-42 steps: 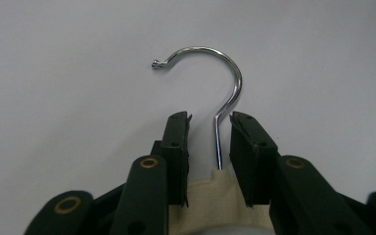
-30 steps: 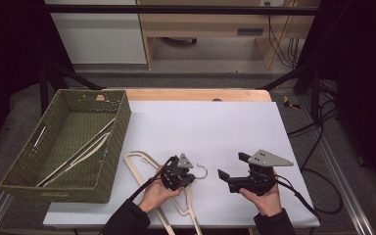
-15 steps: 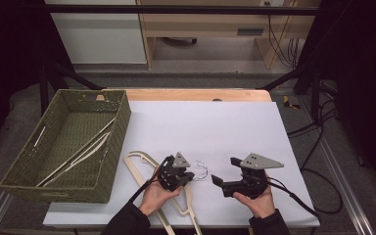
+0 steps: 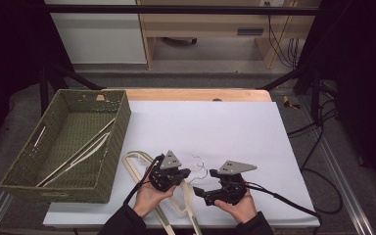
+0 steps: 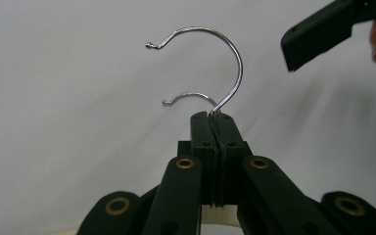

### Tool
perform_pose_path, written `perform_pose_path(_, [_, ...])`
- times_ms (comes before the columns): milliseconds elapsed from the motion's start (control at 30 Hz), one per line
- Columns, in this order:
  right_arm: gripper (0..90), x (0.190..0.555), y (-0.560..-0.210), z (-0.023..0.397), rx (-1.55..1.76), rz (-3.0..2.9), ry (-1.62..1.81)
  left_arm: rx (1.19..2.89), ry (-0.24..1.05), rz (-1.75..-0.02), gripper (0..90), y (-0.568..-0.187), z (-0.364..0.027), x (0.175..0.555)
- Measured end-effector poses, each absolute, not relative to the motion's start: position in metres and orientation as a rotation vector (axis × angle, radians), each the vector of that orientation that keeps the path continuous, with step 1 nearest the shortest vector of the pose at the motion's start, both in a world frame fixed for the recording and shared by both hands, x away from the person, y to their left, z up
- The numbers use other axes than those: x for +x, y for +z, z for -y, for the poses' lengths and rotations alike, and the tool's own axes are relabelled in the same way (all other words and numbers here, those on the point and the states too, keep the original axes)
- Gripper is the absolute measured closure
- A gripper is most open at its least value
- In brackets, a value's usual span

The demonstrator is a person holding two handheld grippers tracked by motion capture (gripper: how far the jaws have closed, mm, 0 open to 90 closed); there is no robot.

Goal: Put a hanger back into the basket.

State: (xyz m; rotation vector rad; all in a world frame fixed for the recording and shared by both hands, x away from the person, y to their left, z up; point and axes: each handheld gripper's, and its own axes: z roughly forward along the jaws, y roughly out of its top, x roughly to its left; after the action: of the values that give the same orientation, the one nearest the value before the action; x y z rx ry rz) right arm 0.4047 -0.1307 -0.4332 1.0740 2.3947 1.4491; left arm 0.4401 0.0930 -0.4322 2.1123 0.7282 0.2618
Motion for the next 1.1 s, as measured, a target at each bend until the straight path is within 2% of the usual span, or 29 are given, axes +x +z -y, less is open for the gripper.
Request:
perform_pose_path(333, [29.2, 0.407, -0.447, 0.101, 1.100, -2.510, 1.433, 2.090, 0.275, -0.723, 88.8, -0.426, -0.098, 0.437])
perform_pose_path(567, [49.8, 0.411, -0.457, 0.089, 1.142, -2.552, 1.418, 2.090, 0.275, -0.723, 88.7, -0.426, -0.098, 0.437])
perform_pose_path(733, [68.0, 0.412, -0.458, 0.088, 1.185, -2.600, 1.486, 2.099, 0.268, -0.719, 88.7, -0.427, -0.097, 0.437])
perform_pose_path(1000, [72.7, 0.413, -0.456, 0.088, 1.262, -2.603, 1.519, 2.078, 0.264, -0.708, 87.2, -0.423, -0.103, 0.435])
perform_pose_path(1100, [74.4, 0.412, -0.453, 0.089, 1.291, -2.585, 1.538, 2.043, 0.278, -0.705, 80.3, -0.413, -0.114, 0.434])
